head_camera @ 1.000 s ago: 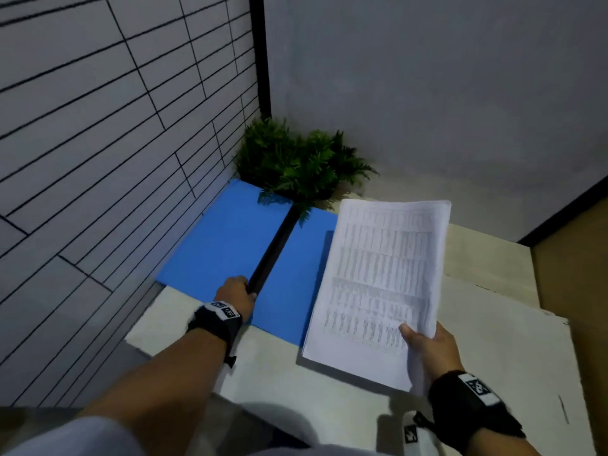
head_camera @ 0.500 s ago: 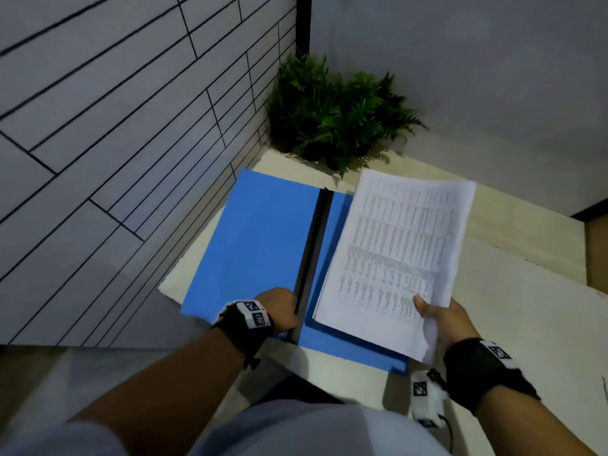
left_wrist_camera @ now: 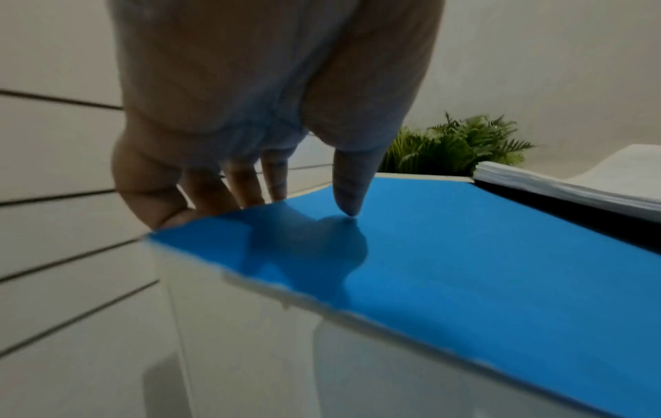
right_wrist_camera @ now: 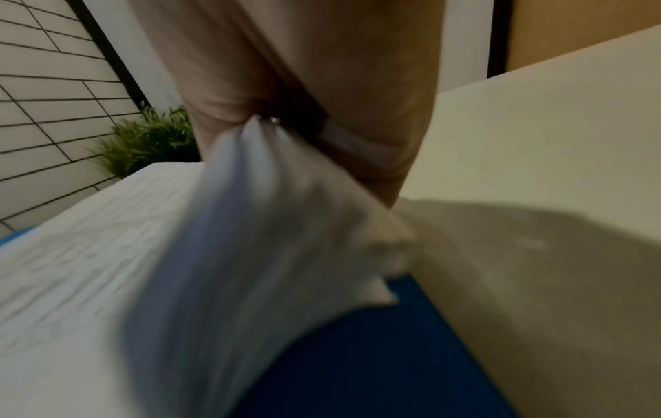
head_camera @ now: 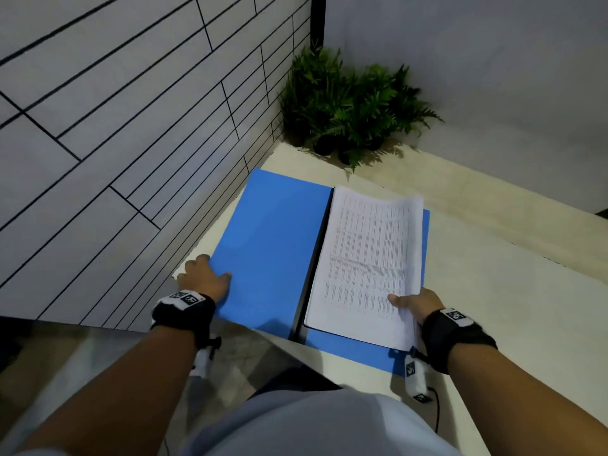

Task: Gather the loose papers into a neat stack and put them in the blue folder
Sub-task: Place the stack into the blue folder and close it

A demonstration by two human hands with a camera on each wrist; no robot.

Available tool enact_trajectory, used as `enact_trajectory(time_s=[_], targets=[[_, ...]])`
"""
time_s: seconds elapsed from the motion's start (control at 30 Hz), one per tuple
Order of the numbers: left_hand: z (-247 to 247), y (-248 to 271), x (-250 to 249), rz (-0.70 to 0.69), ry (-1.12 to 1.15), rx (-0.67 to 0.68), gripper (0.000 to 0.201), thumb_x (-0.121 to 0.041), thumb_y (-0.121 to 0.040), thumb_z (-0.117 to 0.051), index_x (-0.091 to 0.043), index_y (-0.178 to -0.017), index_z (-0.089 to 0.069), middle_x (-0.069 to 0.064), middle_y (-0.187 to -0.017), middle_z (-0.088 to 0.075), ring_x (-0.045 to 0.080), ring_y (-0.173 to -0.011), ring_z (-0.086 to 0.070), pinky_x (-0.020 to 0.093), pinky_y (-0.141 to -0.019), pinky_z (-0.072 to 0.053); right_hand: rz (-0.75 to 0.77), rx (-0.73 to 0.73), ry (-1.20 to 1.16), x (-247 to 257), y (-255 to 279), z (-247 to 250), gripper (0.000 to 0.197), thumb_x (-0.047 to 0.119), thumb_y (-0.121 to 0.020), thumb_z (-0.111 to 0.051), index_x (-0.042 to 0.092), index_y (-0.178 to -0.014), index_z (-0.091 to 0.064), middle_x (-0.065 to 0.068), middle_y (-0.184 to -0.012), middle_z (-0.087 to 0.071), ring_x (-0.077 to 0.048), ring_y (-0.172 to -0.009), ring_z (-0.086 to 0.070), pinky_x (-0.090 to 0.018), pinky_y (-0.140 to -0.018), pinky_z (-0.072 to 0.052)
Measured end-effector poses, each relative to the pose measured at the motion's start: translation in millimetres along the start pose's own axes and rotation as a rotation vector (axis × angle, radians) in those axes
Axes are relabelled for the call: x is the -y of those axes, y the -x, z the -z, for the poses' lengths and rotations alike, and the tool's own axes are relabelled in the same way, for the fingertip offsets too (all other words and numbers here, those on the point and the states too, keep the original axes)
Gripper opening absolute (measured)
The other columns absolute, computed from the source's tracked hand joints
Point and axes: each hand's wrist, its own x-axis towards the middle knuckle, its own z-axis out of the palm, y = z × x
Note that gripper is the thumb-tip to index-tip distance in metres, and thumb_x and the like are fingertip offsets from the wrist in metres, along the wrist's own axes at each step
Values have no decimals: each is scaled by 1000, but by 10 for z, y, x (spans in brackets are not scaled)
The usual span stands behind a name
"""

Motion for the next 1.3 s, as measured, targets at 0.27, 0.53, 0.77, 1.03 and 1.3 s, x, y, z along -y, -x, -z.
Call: enact_trajectory(time_s=[0.27, 0.53, 0.77, 1.03, 1.3], targets=[[748, 488, -557, -305, 178, 47, 22, -16, -83, -70, -10, -77, -50, 9, -75, -56, 28, -71, -54, 32, -59, -39, 14, 43, 291, -23, 72, 40, 95, 32, -79, -76, -2, -149, -20, -18, -155, -30, -35, -139, -36, -39, -111, -36], [847, 1558, -1304, -765, 222, 709, 31, -31, -85, -74, -29, -114, -65, -14, -109, -71, 4, -94, -67, 18, -83, -54, 100, 45, 78, -224, 121, 84, 93, 43, -77, -75, 9, -146, -23, -15, -145, -43, -31, -124, -50, -38, -97, -46], [-4, 969, -1418, -507, 77, 658, 48, -38, -94, -60, -31, -140, -47, 3, -154, -41, 21, -135, -47, 25, -98, -43, 63, 213, -171, -205, 177, 461, 50, 60, -96, -26, 26, -119, -55, -1, -100, -71, -19, -85, -65, -32, -80, -47], [-613, 757, -1262, -395, 184, 685, 53, -31, -93, -64, -20, -142, -45, 8, -148, -46, 16, -110, -53, 20, -85, -43, 136, 219, -39, -213, -29, 355, 101, 89, -62, -44, 17, -134, -52, -9, -132, -59, -24, -118, -58, -42, -100, -45], [-185, 22, -955, -274, 272, 291, 29, -20, -86, -73, -16, -111, -61, 14, -133, -59, 26, -117, -57, 30, -94, -44, 264, 345, 202, 417, 214, -395, 52, 32, -102, -38, 3, -146, -34, -9, -153, -34, -28, -140, -34, -37, -113, -32]])
